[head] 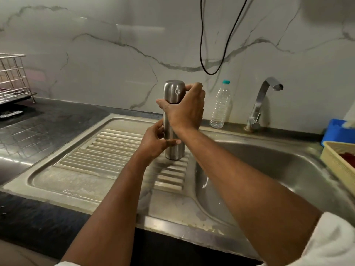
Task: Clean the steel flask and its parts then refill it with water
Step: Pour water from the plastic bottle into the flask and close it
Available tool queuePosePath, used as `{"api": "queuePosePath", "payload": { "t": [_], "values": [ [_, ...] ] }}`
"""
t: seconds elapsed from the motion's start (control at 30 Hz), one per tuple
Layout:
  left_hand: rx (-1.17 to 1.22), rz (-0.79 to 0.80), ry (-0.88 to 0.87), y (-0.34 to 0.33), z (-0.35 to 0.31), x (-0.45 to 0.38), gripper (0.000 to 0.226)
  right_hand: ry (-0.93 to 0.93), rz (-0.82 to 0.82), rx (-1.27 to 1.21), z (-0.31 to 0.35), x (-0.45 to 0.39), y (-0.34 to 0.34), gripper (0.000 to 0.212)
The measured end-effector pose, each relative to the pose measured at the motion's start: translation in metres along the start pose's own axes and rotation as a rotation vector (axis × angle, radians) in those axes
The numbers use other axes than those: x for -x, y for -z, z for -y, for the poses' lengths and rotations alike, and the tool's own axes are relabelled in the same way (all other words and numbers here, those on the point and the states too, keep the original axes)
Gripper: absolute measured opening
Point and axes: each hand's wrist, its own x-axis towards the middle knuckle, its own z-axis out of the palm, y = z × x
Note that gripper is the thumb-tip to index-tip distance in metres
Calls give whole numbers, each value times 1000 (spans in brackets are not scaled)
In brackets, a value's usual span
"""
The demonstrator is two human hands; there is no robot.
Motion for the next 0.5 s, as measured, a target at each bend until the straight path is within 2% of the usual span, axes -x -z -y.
{"api": "queuePosePath", "payload": {
  "t": [0.1,0.17,0.23,0.43,0.5],
  "values": [
    [-26,12,1,3,3,-2,79,19,89,-8,-12,-7,6,89],
    [-54,16,14,3,3,-2,86,19,180,-12,-25,-8,12,92],
    [-100,9,24,3,4,-2,92,25,265,-7,-38,-7,17,93],
    [-234,-16,14,2,8,-3,82,-7,562,-88,-56,-7,30,88],
    [-274,-33,2,1,11,-3,79,4,614,-86,-62,-4,28,89]
  ]
}}
